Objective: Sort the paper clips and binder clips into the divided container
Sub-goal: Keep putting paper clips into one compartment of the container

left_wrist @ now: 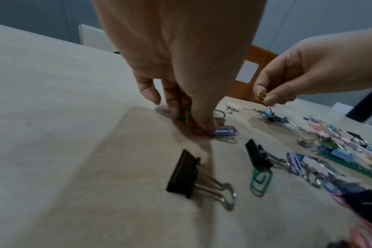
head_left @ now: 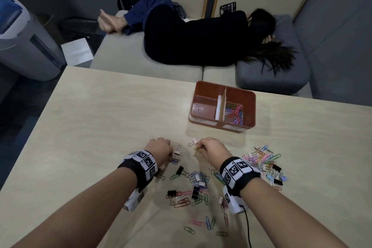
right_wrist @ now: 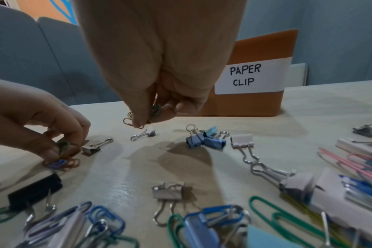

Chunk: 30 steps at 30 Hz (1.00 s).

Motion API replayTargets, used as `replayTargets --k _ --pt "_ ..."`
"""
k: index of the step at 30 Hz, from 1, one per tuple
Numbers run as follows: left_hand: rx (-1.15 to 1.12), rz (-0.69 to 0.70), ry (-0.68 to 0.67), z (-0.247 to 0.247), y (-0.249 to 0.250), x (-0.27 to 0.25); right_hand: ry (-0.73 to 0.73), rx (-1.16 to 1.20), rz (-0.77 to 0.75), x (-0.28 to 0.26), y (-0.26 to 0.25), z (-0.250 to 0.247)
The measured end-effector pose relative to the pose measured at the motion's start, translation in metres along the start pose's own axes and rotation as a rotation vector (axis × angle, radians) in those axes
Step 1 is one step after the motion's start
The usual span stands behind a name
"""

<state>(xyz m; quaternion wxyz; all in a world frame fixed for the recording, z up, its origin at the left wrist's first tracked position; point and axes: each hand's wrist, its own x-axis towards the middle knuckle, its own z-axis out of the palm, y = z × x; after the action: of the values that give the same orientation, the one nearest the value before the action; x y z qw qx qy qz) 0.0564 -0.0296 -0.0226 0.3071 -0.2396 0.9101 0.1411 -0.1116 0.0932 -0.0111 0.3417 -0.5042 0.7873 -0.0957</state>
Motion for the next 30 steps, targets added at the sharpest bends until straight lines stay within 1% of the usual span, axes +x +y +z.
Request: replayTargets --k 2,4,9,12,16,19,21,25,30 --pt "-0.067 -0.049 0.007 0.001 0.001 -0.004 0.015 0.016 0.002 -0.005 0.001 -0.002" --pt "-0.195 -0.089 0.033 0.001 -0.001 -0.01 0.034 0.02 0.003 -0.011 0.002 -0.006" --pt "-0.492 -0.106 0.171 -0.005 -0.008 -0.025 0.094 0.037 0.005 -0.031 0.01 -0.023" --pt "-0.544 -0.102 0.244 -0.013 -0.004 -0.032 0.138 0.055 0.006 -0.041 0.016 -0.035" --pt "-0.56 -0.057 0.29 -0.024 0.008 -0.039 0.154 0.068 0.014 -0.051 0.018 -0.047" --pt "-0.57 -0.035 0.318 -0.029 0.015 -0.041 0.131 0.069 0.014 -0.052 0.016 -0.046" --pt "-0.576 -0.041 0.339 -0.032 0.016 -0.043 0.089 0.099 0.006 -0.047 0.011 -0.036" --pt "-0.595 -0.082 0.354 -0.031 0.009 -0.047 -0.024 0.082 0.0 -0.033 -0.012 -0.006" --pt "-0.626 -0.133 0.337 -0.028 -0.004 -0.047 -0.097 0.05 0.013 -0.009 -0.032 0.021"
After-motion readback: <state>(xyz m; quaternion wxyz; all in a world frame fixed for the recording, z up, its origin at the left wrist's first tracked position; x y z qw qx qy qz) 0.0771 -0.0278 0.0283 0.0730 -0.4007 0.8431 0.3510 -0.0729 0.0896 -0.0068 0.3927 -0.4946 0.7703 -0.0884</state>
